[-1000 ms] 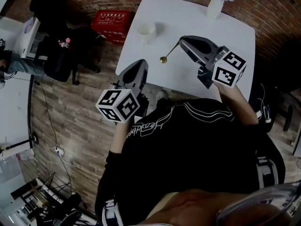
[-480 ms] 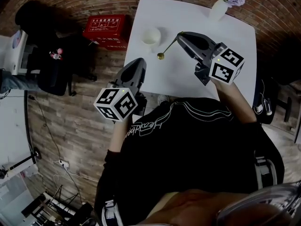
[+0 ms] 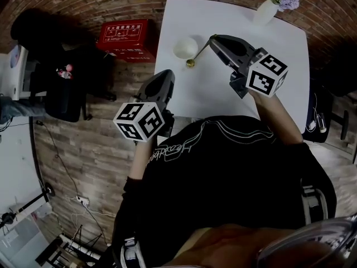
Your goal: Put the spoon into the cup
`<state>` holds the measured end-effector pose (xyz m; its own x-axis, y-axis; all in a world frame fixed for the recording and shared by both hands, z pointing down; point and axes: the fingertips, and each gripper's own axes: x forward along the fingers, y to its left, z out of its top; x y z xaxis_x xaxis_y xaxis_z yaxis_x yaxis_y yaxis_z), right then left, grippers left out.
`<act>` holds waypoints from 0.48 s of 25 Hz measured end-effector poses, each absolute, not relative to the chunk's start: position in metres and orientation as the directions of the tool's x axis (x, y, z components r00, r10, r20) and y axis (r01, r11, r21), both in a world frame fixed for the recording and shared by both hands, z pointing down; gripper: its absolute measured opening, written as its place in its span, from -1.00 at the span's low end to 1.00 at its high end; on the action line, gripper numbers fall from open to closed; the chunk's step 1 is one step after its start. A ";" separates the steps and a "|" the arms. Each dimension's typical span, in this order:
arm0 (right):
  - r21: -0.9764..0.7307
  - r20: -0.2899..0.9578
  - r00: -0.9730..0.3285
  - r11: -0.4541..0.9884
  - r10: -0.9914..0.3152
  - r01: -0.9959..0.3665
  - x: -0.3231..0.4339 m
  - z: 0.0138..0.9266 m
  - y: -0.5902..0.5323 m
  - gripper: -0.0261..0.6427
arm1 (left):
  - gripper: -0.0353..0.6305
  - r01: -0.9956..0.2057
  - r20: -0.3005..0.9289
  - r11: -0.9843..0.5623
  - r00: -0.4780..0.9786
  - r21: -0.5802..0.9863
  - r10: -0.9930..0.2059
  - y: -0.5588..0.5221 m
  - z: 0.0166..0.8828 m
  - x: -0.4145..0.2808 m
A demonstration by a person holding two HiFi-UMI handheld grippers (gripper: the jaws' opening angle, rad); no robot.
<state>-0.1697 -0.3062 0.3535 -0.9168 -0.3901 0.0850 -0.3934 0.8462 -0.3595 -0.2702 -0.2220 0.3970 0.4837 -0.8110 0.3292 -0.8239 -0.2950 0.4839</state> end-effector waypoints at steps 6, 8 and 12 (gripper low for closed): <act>-0.364 0.103 -0.905 0.831 -0.412 -0.420 -0.180 0.363 -0.328 -0.92 | -0.87 -0.818 0.349 -0.290 0.494 0.496 -0.796 -0.239 0.408 -0.282; -0.368 0.107 -0.900 0.824 -0.422 -0.430 -0.182 0.368 -0.334 -0.92 | -0.87 -0.817 0.357 -0.291 0.499 0.498 -0.790 -0.244 0.412 -0.284; -0.373 0.118 -0.892 0.813 -0.437 -0.447 -0.188 0.378 -0.346 -0.92 | -0.87 -0.814 0.368 -0.289 0.505 0.504 -0.781 -0.254 0.420 -0.289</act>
<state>-0.1878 -0.3462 0.3783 -0.8918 -0.4367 0.1181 -0.4474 0.8129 -0.3729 -0.2891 -0.2539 0.4201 0.5051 -0.7805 0.3684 -0.8139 -0.2888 0.5041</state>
